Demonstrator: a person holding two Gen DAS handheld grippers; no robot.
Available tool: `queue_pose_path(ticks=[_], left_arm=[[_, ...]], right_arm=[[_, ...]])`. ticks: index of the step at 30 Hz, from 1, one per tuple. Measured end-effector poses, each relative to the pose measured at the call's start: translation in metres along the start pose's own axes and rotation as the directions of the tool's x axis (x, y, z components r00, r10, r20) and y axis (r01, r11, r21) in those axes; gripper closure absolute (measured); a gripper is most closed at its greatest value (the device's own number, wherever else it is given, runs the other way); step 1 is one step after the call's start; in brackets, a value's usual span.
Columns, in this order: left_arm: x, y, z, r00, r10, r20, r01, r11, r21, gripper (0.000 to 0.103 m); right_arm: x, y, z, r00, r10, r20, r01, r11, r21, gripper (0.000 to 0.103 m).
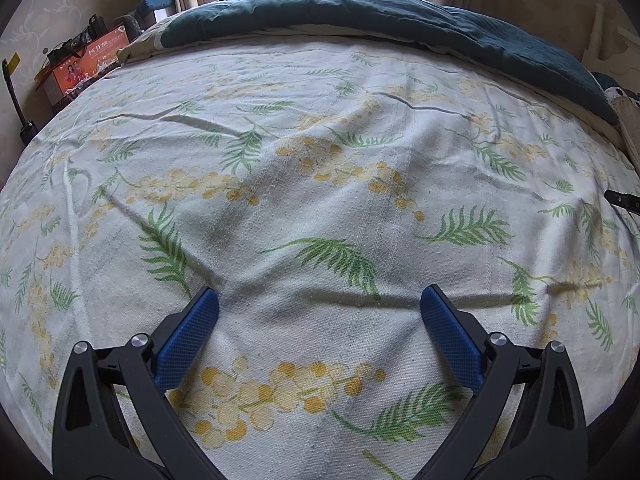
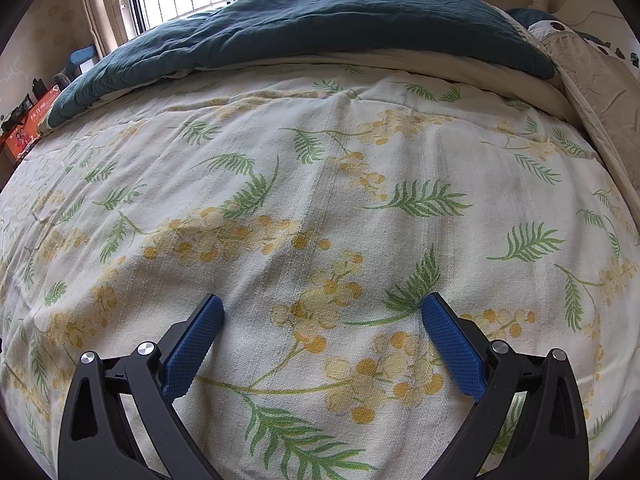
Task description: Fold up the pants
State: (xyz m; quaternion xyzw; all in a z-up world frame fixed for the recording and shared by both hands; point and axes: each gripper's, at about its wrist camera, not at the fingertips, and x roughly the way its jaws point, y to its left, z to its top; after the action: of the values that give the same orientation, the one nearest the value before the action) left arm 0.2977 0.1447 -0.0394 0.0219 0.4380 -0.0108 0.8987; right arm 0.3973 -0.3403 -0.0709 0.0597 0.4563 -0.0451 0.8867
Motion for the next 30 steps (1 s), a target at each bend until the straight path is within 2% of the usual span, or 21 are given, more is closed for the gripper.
queue_pose_path(ticks=[30], left_arm=[[0.0006,-0.0003,-0.0006,1.000,0.001,0.000,-0.001,1.000,-0.001,0.002]], right_arm=[[-0.0002,-0.0005,0.0004,1.000,0.000,-0.001,0.000,1.000,0.000,0.004]])
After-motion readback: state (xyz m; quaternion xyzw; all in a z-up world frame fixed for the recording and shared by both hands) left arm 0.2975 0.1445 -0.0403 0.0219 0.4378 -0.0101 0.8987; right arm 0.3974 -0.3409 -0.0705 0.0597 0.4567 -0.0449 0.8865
